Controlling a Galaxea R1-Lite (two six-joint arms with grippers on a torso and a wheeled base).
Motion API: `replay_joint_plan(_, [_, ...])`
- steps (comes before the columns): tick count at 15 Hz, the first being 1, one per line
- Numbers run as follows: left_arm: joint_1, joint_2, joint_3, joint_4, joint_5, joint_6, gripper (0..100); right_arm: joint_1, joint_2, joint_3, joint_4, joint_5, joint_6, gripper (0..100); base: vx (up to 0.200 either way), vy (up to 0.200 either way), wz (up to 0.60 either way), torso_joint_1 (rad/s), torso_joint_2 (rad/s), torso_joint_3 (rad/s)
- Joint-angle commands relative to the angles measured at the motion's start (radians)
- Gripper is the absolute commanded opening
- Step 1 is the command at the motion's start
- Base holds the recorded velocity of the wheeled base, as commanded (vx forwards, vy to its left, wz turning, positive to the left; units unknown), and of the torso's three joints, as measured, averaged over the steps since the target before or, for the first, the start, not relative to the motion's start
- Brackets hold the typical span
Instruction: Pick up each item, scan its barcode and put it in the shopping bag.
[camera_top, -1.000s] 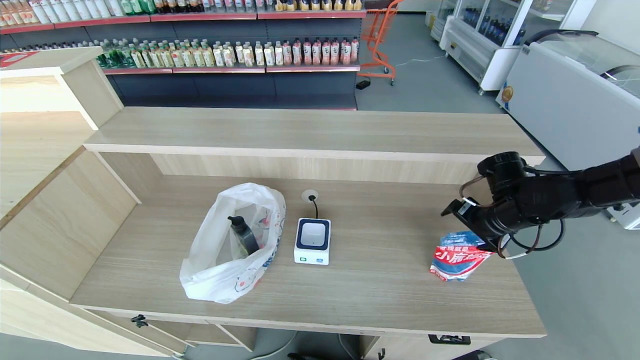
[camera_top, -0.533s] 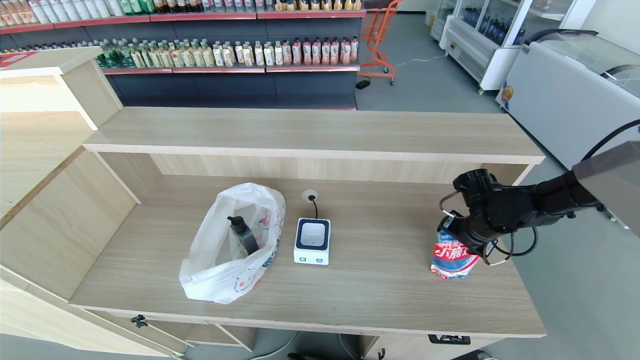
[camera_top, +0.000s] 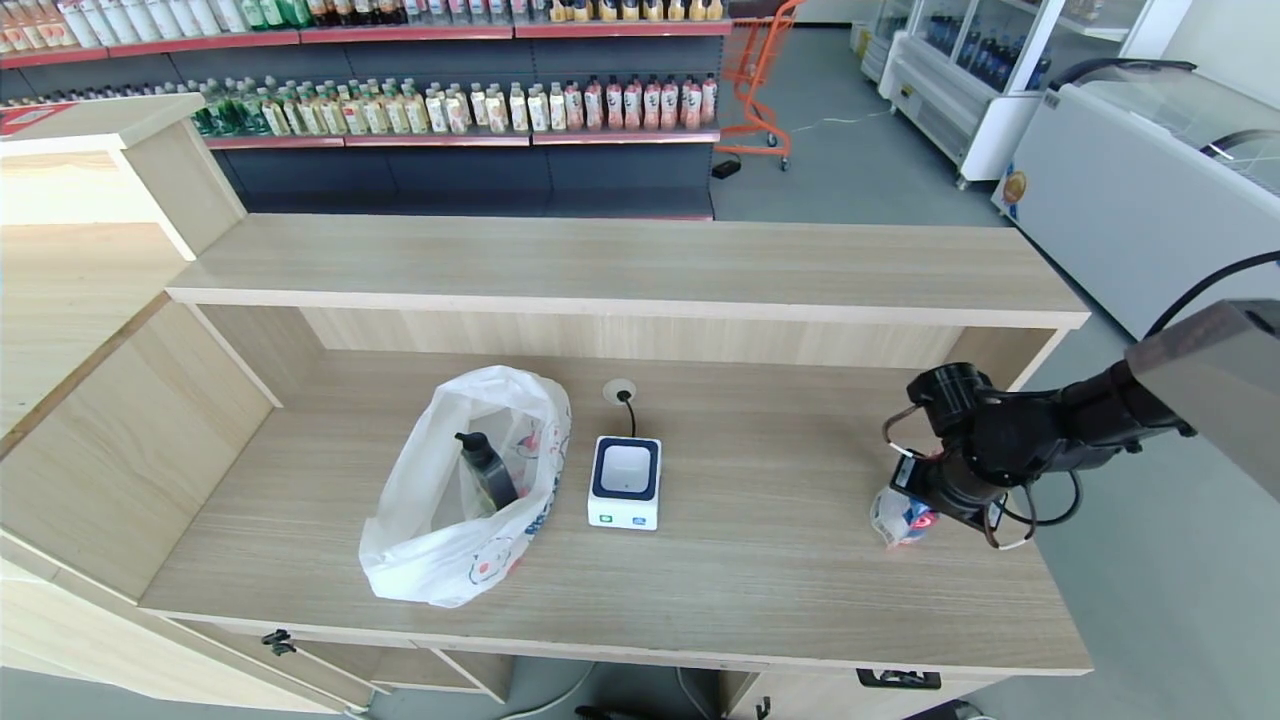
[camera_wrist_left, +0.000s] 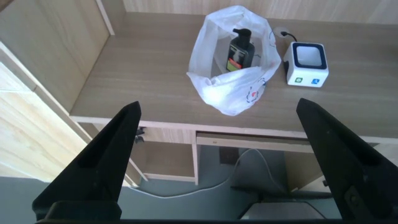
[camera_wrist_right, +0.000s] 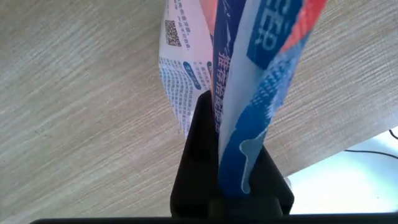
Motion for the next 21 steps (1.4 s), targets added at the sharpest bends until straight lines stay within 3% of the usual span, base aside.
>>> replay_joint_plan(1, [0.0, 0.0, 0.0, 0.0, 0.0, 0.0, 100, 0.002, -0.041, 0.037, 0.001, -0.012, -0.055, 0, 0.0, 0.0, 0.0, 0.0, 0.0, 0.0])
replay_joint_plan(2, [0.0, 0.0, 0.0, 0.0, 0.0, 0.0, 100, 0.002, -0.076, 0.048, -0.025, -0.006, -0.08, 0, 0.0, 0.0, 0.0, 0.0, 0.0, 0.0])
replay_joint_plan(6, [0.0, 0.0, 0.0, 0.0, 0.0, 0.0, 100, -0.042, -0.339, 0.172, -0.062, 0.337, -0.302, 0, 0.0, 0.0, 0.0, 0.0, 0.0, 0.0])
replay_joint_plan(9, [0.0, 0.0, 0.0, 0.0, 0.0, 0.0, 100, -0.09, -0.555, 0.278, -0.061, 0.768, -0.557, 0, 0.0, 0.0, 0.0, 0.0, 0.0, 0.0])
replay_joint_plan(11, [0.0, 0.0, 0.0, 0.0, 0.0, 0.0, 100, -0.082, -0.636, 0.303, -0.061, 1.014, -0.628, 0, 0.0, 0.0, 0.0, 0.0, 0.0, 0.0])
replay_joint_plan(13, [0.0, 0.0, 0.0, 0.0, 0.0, 0.0, 100, -0.016, -0.718, 0.324, -0.058, 1.201, -0.626, 0, 0.0, 0.0, 0.0, 0.0, 0.0, 0.0])
replay_joint_plan(14, [0.0, 0.0, 0.0, 0.0, 0.0, 0.0, 100, 0.037, -0.753, 0.326, -0.044, 1.215, -0.597, 0, 0.0, 0.0, 0.0, 0.0, 0.0, 0.0])
replay_joint_plan(16, [0.0, 0.0, 0.0, 0.0, 0.0, 0.0, 100, 0.163, -0.799, 0.313, -0.03, 1.213, -0.416, 0, 0.0, 0.0, 0.0, 0.0, 0.0, 0.0])
replay_joint_plan(18, [0.0, 0.0, 0.0, 0.0, 0.0, 0.0, 100, 0.234, -0.801, 0.306, -0.041, 1.212, -0.319, 0, 0.0, 0.0, 0.0, 0.0, 0.0, 0.0])
replay_joint_plan(21, [0.0, 0.0, 0.0, 0.0, 0.0, 0.0, 100, 0.267, -0.81, 0.312, -0.039, 1.215, -0.255, 0, 0.0, 0.0, 0.0, 0.0, 0.0, 0.0])
